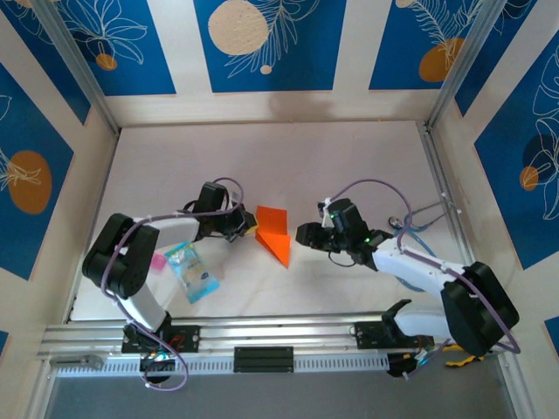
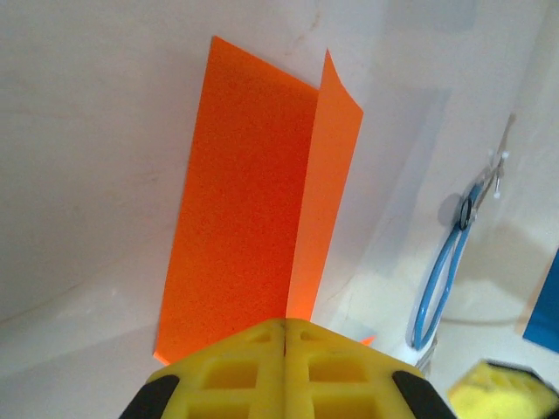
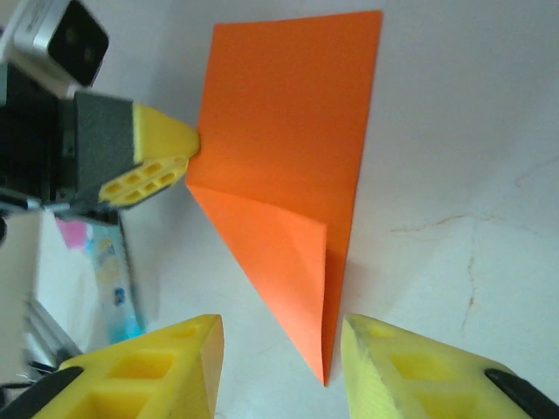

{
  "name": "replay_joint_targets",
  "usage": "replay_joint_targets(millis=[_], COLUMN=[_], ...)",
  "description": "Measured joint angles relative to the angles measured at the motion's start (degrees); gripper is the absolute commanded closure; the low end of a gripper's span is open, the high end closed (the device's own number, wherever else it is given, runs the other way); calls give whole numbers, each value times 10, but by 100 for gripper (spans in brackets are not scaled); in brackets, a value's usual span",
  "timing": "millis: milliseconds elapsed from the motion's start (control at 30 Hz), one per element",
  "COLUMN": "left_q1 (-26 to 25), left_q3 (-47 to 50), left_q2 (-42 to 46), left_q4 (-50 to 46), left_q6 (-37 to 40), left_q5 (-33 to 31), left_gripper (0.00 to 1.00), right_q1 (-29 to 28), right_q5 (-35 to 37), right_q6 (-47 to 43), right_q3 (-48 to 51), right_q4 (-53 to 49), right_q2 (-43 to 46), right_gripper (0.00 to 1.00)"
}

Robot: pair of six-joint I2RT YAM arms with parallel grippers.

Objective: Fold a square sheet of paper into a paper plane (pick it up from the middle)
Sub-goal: Fourth fold the wing at the center of the table.

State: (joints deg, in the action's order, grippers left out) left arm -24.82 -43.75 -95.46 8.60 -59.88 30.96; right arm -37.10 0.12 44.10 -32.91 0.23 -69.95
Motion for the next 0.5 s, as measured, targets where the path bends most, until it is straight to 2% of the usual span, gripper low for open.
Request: replay_joint_targets(millis=[133, 233, 367, 500], left_q1=[-12, -20, -25, -25], left_q3=[24, 36, 43, 43], left_q2=[35, 65, 98, 108], left_q4=[2, 1, -5, -7], left_q6=[-34, -54, -71, -78], left_q5=[-41, -68, -95, -110], left_gripper=[100, 100, 100, 100], right_q1=[-147, -224, -266, -282], right_q5=[146, 228, 316, 381], right_q6=[-98, -170, -254, -313], right_q3=[0, -5, -28, -54], right_q4=[31, 66, 87, 103], right_q2=[-10, -54, -138, -197], right_gripper=[61, 62, 62, 62])
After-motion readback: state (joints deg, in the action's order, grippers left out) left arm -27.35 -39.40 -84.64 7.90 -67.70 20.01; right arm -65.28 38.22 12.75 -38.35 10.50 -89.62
